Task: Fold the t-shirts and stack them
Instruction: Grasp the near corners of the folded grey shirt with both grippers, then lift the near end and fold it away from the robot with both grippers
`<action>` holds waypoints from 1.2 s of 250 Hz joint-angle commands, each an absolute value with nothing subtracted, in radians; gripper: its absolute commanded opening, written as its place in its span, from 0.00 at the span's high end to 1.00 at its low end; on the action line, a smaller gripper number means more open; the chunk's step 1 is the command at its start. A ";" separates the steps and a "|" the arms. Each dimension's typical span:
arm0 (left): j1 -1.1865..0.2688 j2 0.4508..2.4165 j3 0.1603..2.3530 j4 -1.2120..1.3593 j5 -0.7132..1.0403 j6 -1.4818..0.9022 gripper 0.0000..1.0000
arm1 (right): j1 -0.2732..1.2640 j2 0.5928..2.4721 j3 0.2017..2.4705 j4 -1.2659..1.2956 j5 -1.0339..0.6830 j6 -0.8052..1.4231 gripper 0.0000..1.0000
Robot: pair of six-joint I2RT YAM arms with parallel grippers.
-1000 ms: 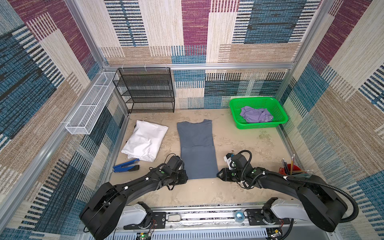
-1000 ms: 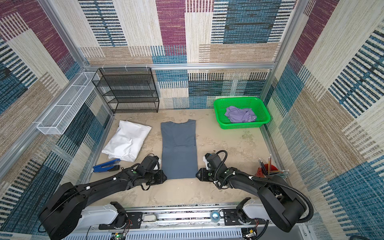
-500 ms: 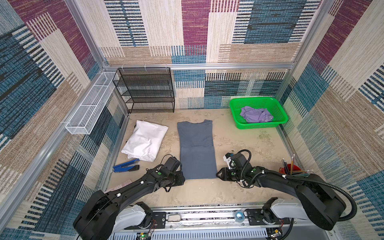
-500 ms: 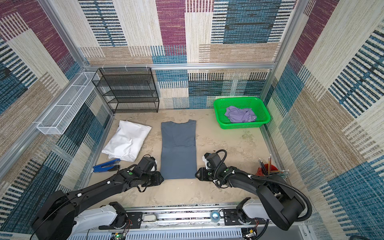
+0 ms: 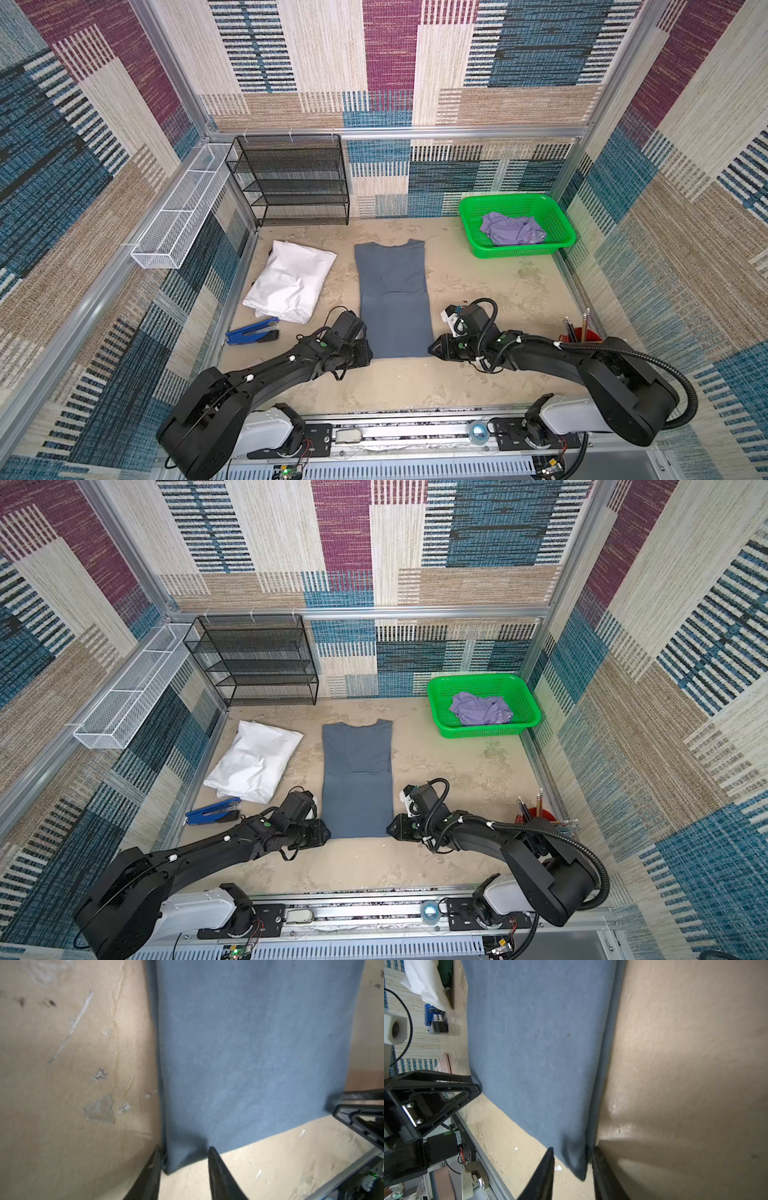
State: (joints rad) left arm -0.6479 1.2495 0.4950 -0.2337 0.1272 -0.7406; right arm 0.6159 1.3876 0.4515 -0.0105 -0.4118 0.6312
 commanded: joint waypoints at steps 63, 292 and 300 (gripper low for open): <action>-0.647 1.266 0.476 -0.275 0.147 -0.754 0.77 | 0.621 1.432 0.451 -0.137 -0.412 0.646 0.84; -0.678 0.745 0.579 -0.671 0.310 -0.664 1.00 | 0.650 0.880 0.540 -0.346 -0.452 0.655 1.00; -0.678 0.730 0.604 -0.686 0.282 -0.658 1.00 | 0.650 0.881 0.558 -0.355 -0.434 0.651 1.00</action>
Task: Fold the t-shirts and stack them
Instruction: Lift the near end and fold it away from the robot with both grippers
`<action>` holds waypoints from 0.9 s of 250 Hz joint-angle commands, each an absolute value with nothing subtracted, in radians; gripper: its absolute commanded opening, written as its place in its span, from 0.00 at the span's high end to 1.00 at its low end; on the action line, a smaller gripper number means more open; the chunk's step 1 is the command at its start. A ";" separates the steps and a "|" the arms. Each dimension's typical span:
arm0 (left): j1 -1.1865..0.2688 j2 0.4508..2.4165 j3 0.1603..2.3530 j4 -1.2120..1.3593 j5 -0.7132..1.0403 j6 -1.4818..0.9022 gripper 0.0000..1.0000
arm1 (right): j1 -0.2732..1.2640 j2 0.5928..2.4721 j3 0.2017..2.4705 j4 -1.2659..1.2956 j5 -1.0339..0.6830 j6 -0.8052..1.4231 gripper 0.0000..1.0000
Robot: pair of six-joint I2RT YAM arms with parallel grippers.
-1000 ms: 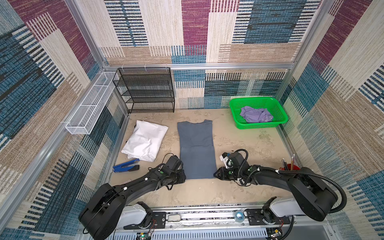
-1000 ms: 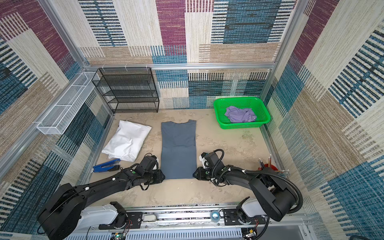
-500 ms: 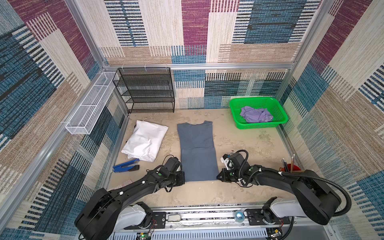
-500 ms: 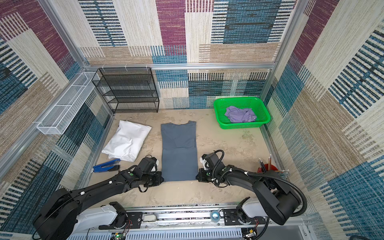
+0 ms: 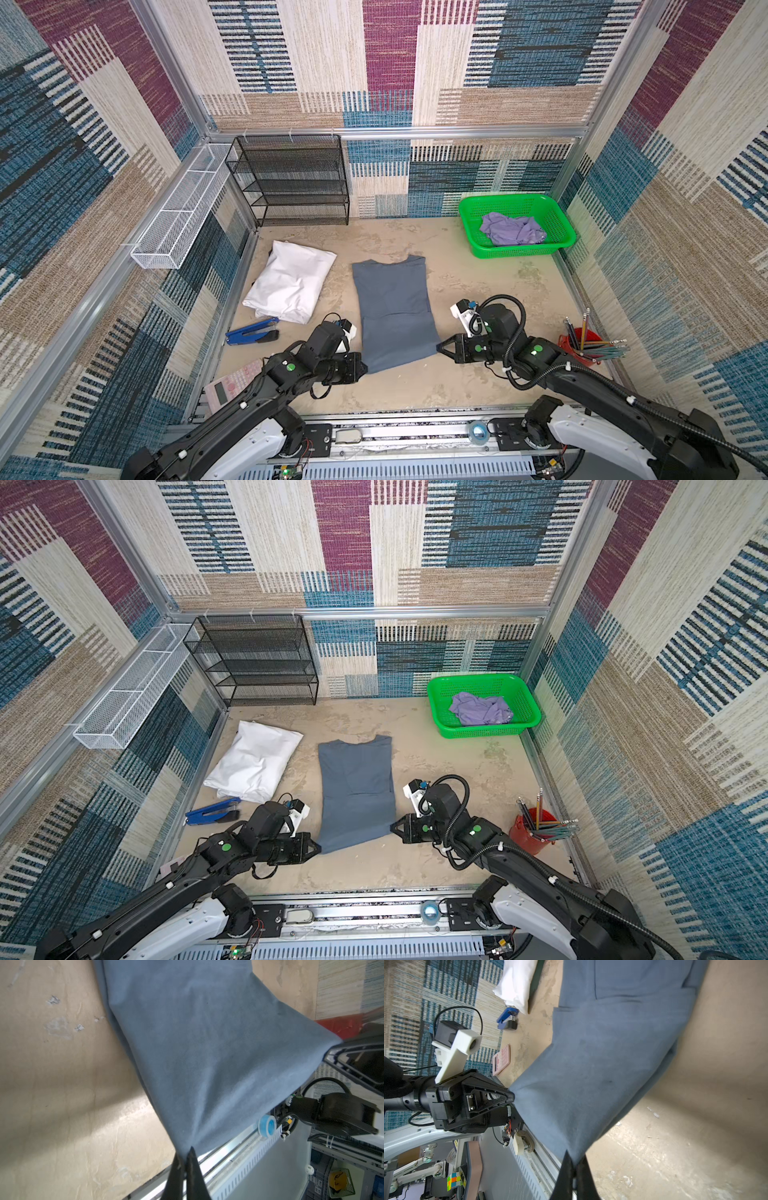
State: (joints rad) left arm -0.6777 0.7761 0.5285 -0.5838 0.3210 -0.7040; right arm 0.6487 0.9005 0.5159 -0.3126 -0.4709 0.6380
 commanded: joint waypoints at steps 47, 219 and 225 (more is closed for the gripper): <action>-0.678 0.742 0.721 -0.690 0.141 -0.620 1.00 | 0.648 0.984 0.681 -0.428 -0.292 0.624 1.00; -0.427 1.226 1.027 -0.443 0.148 -0.497 1.00 | 0.528 1.430 1.028 -0.205 -0.264 0.474 1.00; -0.419 1.240 1.037 -0.439 0.153 -0.495 1.00 | 0.523 1.445 1.043 -0.208 -0.264 0.467 1.00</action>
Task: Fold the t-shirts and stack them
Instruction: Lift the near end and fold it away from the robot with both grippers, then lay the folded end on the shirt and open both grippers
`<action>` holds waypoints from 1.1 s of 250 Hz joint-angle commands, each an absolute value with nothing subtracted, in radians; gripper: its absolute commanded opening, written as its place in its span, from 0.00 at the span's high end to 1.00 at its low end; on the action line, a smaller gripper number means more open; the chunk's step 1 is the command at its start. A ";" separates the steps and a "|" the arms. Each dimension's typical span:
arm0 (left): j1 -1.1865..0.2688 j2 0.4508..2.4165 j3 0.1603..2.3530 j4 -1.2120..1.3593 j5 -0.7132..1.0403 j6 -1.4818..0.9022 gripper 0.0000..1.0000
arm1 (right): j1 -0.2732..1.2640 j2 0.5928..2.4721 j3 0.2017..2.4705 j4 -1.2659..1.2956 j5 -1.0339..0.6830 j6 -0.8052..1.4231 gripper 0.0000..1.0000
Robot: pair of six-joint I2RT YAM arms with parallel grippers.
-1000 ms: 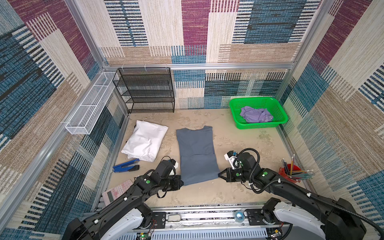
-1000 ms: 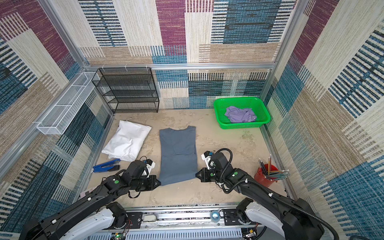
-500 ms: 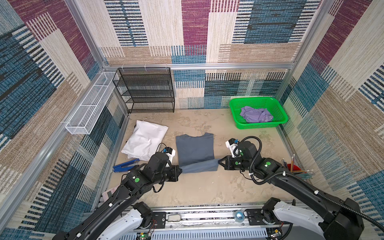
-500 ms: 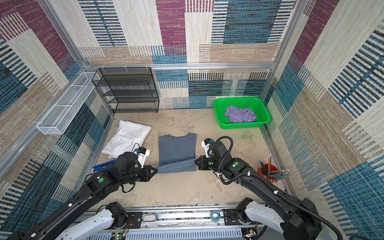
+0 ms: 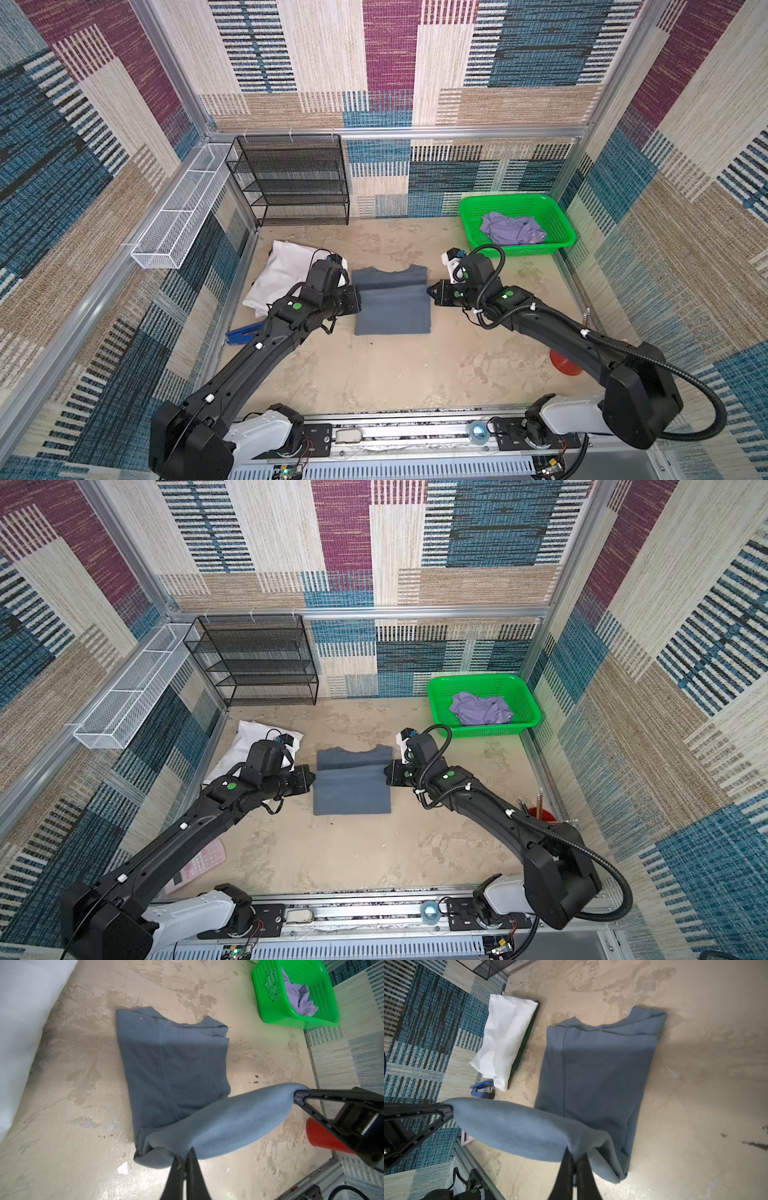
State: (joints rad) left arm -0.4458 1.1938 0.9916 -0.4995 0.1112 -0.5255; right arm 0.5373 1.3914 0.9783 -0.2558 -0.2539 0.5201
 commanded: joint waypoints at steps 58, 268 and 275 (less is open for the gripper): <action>-0.351 1.417 1.159 -0.393 0.210 -0.470 1.00 | 0.459 1.600 1.146 -0.208 -0.305 0.434 1.00; -0.237 1.878 1.227 0.100 0.346 -0.377 0.60 | 0.345 2.060 1.438 -0.038 -0.504 0.289 0.58; -0.236 1.883 1.215 0.111 0.344 -0.382 0.60 | 0.345 2.071 1.447 -0.037 -0.514 0.284 0.58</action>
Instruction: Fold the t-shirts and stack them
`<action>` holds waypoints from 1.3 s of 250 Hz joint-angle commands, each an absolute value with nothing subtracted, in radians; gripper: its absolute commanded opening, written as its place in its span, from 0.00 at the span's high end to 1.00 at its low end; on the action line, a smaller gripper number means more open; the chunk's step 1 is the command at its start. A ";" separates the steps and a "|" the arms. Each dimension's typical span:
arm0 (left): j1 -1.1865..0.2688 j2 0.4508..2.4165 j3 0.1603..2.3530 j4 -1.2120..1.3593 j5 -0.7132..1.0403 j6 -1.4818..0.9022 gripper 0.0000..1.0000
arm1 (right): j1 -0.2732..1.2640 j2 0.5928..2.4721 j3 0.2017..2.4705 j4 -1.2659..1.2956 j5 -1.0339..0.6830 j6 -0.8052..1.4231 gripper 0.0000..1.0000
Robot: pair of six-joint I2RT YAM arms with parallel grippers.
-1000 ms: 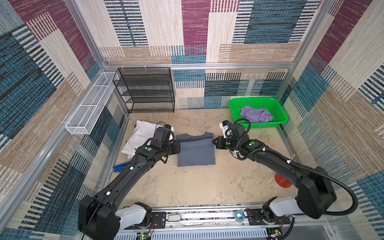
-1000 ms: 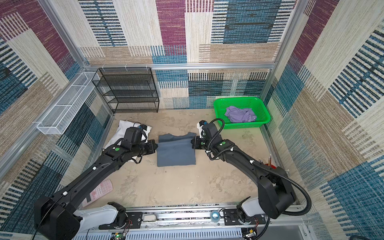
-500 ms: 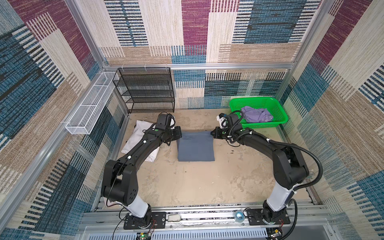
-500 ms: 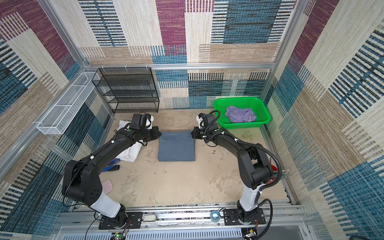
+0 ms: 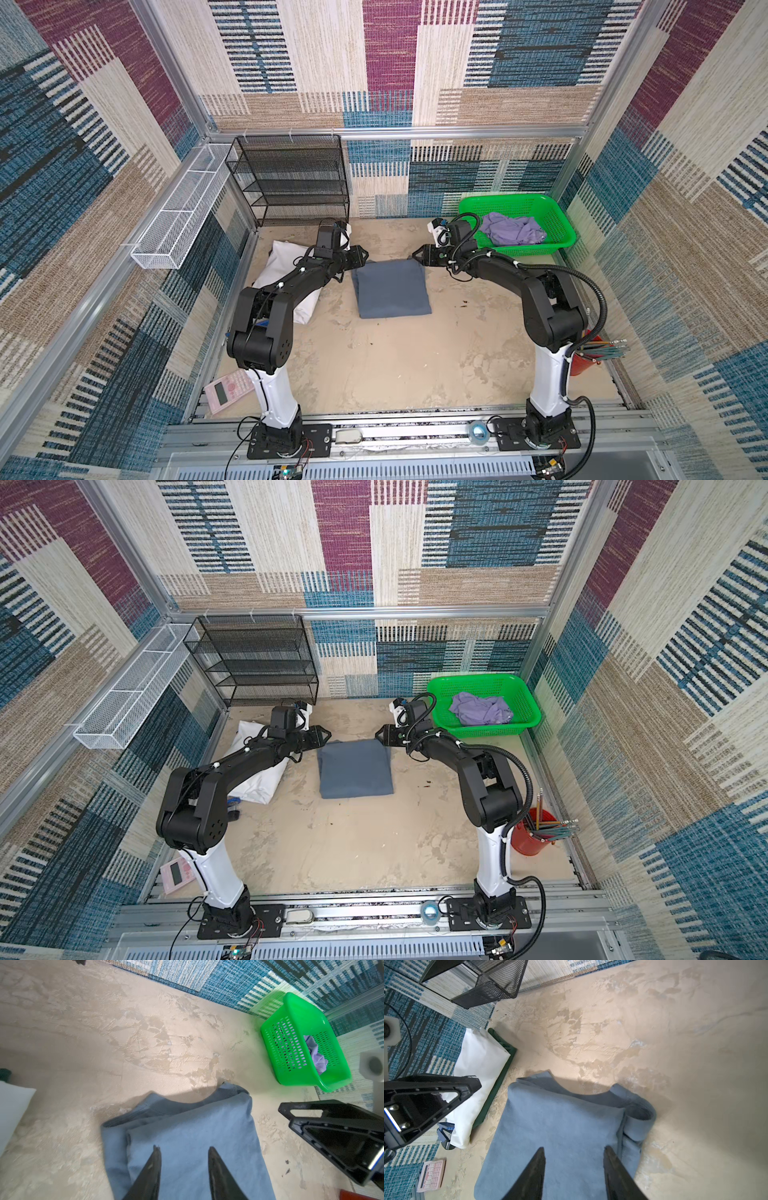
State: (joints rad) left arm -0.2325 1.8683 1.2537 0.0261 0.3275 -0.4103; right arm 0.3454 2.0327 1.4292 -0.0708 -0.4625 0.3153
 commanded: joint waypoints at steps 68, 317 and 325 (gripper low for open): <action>-0.250 1.997 1.259 0.196 0.417 -0.469 0.63 | 0.346 2.186 1.546 0.024 -0.633 0.357 0.65; -0.267 1.948 1.090 0.284 0.398 -0.607 0.64 | 0.410 2.220 1.564 -0.001 -0.560 0.385 0.63; -0.267 1.946 1.068 0.299 0.391 -0.616 0.64 | 0.418 2.233 1.565 0.010 -0.570 0.398 0.63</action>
State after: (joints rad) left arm -0.2684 1.9690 1.1408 0.2173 0.3828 -0.5453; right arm 0.3931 2.2051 1.5490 -0.0204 -0.5041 0.3656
